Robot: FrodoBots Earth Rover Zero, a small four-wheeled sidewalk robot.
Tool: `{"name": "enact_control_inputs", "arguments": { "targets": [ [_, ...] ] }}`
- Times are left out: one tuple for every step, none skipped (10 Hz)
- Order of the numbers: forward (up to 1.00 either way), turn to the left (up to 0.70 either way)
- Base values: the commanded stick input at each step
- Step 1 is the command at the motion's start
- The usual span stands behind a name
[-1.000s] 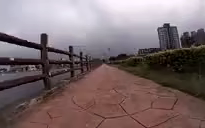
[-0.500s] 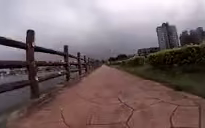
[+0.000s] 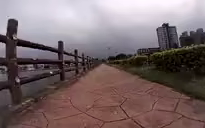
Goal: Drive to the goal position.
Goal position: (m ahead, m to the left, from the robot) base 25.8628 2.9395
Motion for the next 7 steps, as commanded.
{"name": "enact_control_inputs", "arguments": {
  "targets": [
    [1.0,0.0],
    [1.0,0.0],
    [1.0,0.0],
    [1.0,0.0],
    [1.0,0.0],
    [1.0,0.0],
    [1.0,0.0]
  ]
}}
